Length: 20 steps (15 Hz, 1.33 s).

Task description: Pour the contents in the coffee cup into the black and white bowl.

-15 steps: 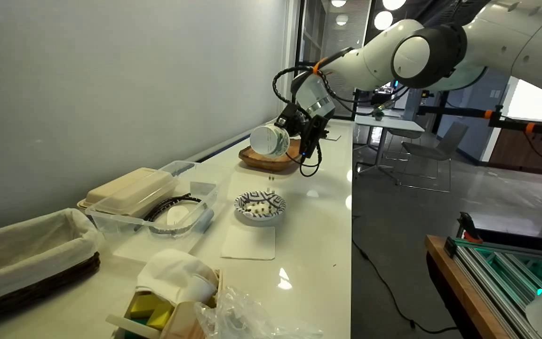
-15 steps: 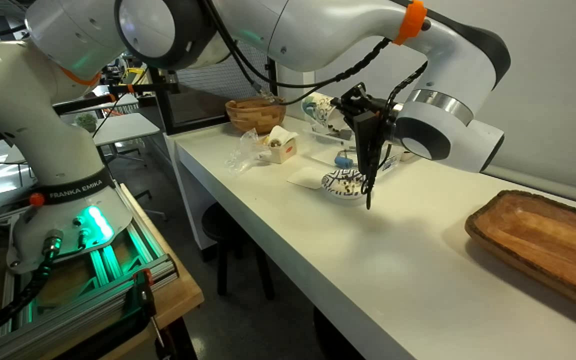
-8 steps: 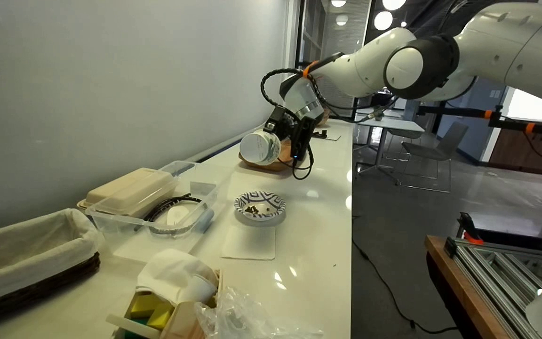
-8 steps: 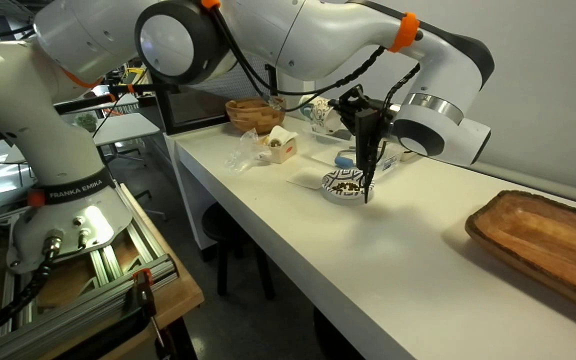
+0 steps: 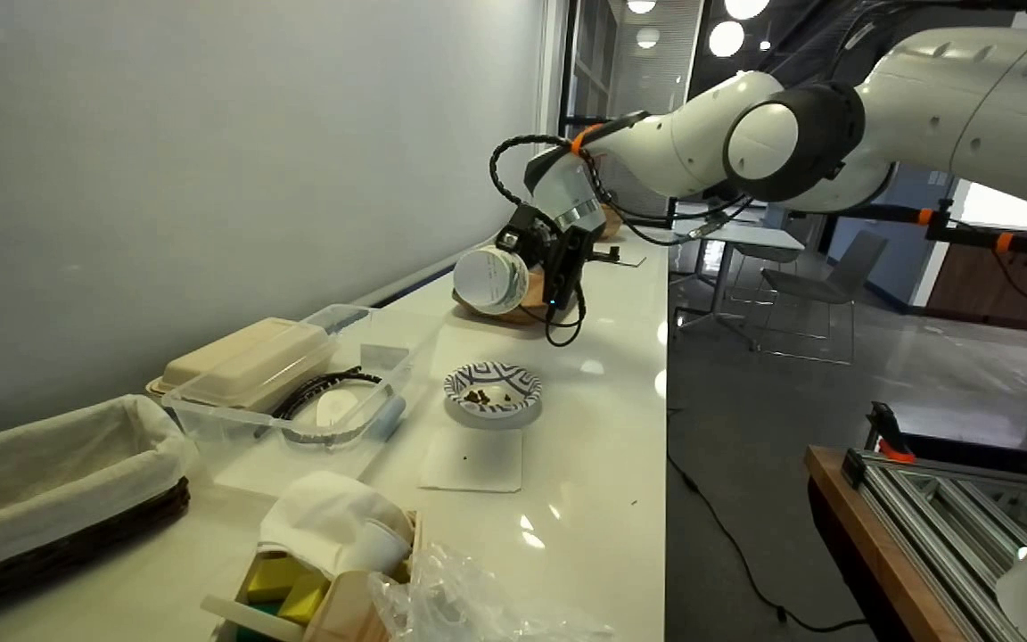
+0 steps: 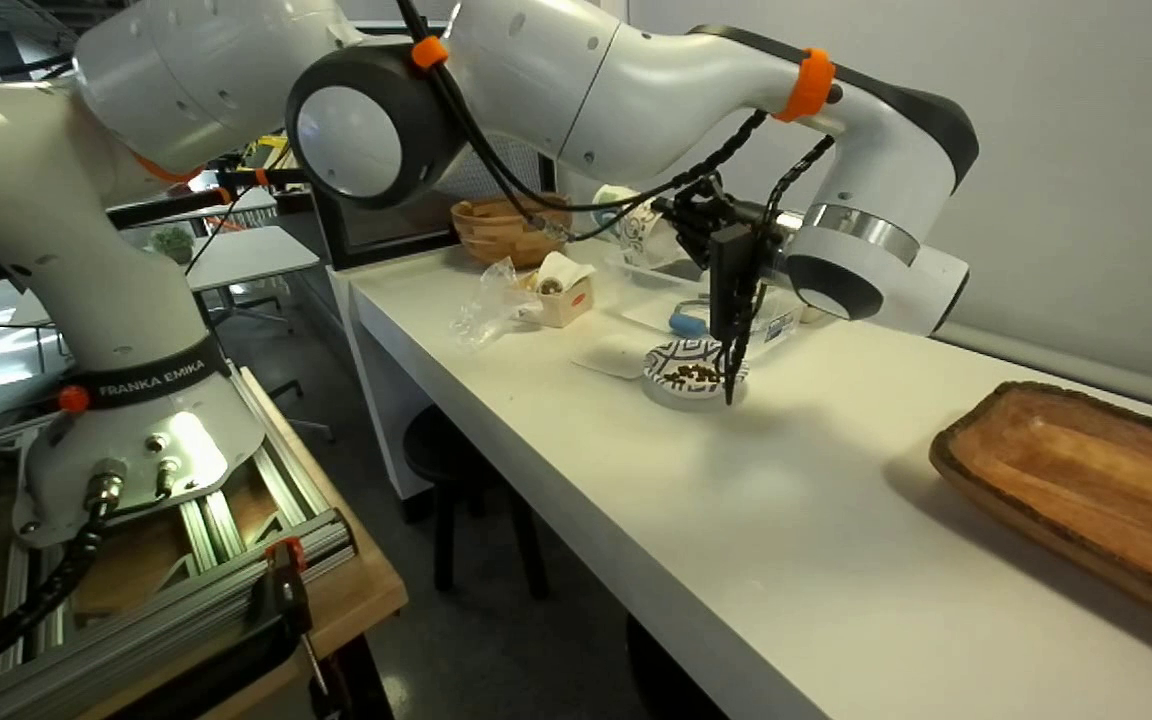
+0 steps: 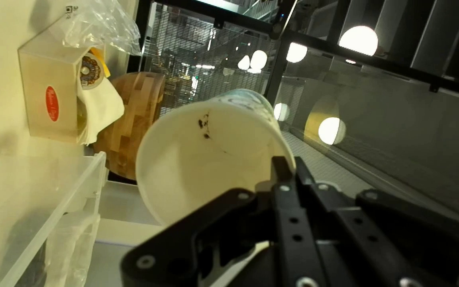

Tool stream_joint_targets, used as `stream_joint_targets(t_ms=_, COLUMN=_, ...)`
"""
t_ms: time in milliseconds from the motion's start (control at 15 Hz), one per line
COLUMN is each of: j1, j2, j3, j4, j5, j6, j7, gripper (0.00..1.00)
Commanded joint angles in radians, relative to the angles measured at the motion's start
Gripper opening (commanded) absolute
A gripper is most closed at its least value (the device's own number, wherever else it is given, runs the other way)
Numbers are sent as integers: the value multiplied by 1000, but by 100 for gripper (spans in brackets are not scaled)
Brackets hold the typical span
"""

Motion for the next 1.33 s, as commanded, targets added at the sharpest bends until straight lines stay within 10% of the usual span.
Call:
stream_joint_targets(t_ms=0, j1=-69, j2=54, j3=157, j4=39, j5=-100, j6=0, j7=29, gripper=1)
stream_joint_targets(t_ms=400, j1=-118, j2=92, j3=248, j4=69, j5=-185, j6=0, j7=41, gripper=1)
stream_joint_targets(t_ms=1267, j1=-82, j2=129, j3=199, j4=169, j5=-121, j6=31, j7=60, gripper=1)
